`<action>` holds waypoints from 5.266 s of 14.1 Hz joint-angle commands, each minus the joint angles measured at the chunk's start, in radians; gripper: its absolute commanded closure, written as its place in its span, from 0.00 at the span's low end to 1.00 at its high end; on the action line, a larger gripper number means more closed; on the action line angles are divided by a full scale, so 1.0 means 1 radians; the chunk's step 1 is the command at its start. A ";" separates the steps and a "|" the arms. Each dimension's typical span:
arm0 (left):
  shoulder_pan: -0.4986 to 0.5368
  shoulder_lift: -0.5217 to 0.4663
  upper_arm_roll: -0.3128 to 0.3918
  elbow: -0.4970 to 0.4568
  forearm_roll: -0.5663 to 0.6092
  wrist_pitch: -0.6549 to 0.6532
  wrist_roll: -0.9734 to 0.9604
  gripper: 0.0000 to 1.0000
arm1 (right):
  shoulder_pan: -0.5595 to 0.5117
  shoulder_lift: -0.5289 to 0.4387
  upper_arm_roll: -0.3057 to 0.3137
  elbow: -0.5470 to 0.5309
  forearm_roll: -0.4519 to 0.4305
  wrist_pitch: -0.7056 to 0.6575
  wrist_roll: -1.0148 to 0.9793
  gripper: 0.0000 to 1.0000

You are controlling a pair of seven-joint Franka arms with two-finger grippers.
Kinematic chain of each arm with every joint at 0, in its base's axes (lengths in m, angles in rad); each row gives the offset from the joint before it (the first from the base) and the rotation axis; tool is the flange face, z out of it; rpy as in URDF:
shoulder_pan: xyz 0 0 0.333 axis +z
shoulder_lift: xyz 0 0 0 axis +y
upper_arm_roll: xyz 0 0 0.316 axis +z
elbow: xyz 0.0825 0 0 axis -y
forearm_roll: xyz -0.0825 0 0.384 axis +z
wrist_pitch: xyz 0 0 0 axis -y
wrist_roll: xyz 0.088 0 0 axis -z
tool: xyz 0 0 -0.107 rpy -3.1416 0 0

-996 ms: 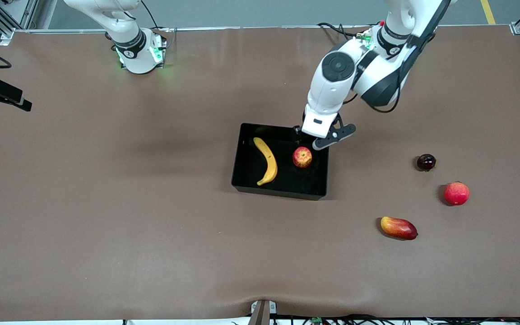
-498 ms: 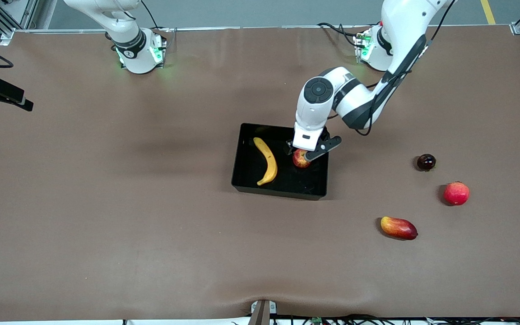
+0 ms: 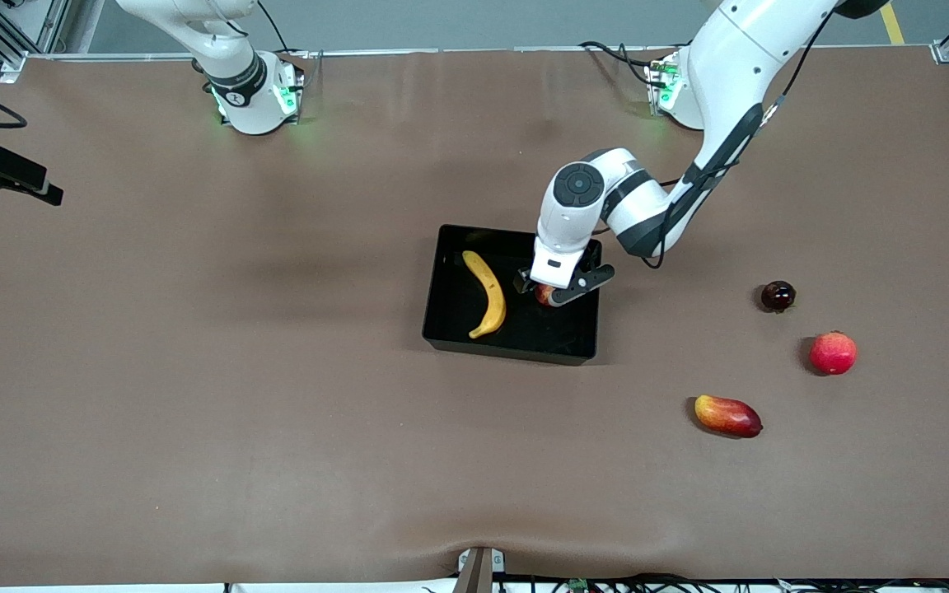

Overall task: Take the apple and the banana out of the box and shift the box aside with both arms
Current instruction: 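Lower the left gripper into the box and grasp the small apple, then carry the small apple out and set it beside the red apple, then move the left gripper back into the box over the banana, then grasp the yellow banana with the left gripper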

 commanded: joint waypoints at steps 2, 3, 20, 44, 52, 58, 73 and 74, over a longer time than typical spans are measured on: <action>0.008 0.013 0.014 0.011 0.053 0.025 -0.037 0.58 | -0.014 0.006 -0.001 0.012 -0.006 -0.002 -0.011 0.00; 0.006 0.008 0.014 0.013 0.055 0.022 -0.032 0.87 | -0.014 0.008 -0.001 0.012 -0.008 -0.002 -0.011 0.00; 0.314 -0.217 -0.034 0.252 -0.125 -0.411 0.495 1.00 | -0.011 0.020 -0.003 0.010 -0.009 -0.005 -0.009 0.00; 0.673 -0.130 -0.144 0.071 0.113 -0.228 0.744 0.00 | -0.005 0.029 -0.003 0.008 -0.008 -0.012 -0.009 0.00; 0.531 -0.090 -0.403 0.232 0.041 -0.439 0.738 0.00 | -0.002 0.038 -0.003 0.007 -0.008 -0.012 -0.009 0.00; 0.271 0.051 -0.379 0.330 0.053 -0.433 0.706 0.00 | 0.001 0.049 0.000 0.005 -0.008 -0.012 -0.008 0.00; -0.236 0.295 0.015 0.476 0.062 -0.244 0.663 0.00 | 0.027 0.083 -0.003 0.036 -0.083 -0.001 -0.009 0.00; -0.247 0.306 0.025 0.476 0.062 -0.226 0.663 0.11 | 0.030 0.078 -0.003 0.036 -0.084 0.001 -0.008 0.00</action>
